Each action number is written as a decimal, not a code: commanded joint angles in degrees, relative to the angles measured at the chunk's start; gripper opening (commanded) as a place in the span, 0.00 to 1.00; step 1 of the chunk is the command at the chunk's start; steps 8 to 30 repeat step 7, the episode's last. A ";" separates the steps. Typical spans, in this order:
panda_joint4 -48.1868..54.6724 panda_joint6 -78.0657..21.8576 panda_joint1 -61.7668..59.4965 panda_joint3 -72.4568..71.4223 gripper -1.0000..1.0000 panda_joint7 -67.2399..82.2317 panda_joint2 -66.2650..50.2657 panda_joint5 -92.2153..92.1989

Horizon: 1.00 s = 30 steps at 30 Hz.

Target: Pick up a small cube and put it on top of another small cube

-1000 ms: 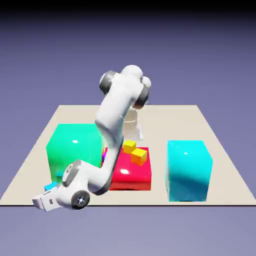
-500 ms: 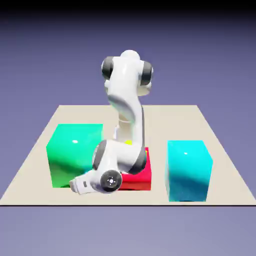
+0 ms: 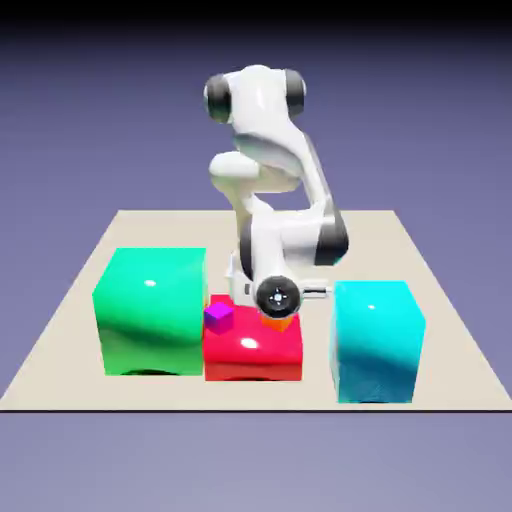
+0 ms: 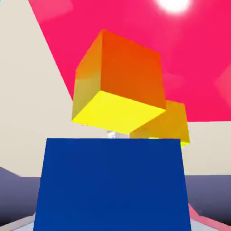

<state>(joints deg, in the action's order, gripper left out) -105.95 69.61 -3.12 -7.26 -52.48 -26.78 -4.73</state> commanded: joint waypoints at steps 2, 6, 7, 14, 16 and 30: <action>-4.15 3.18 0.03 -0.05 0.00 0.27 0.97 0.02; -7.63 5.84 0.06 -0.09 1.00 0.47 1.78 -0.05; -5.56 4.25 0.04 -0.07 1.00 0.35 1.30 -0.01; -5.56 4.25 0.04 -0.07 1.00 0.35 1.30 -0.01; -5.56 4.25 0.04 -0.07 1.00 0.35 1.30 -0.01; -5.56 4.25 0.04 -0.07 1.00 0.35 1.30 -0.01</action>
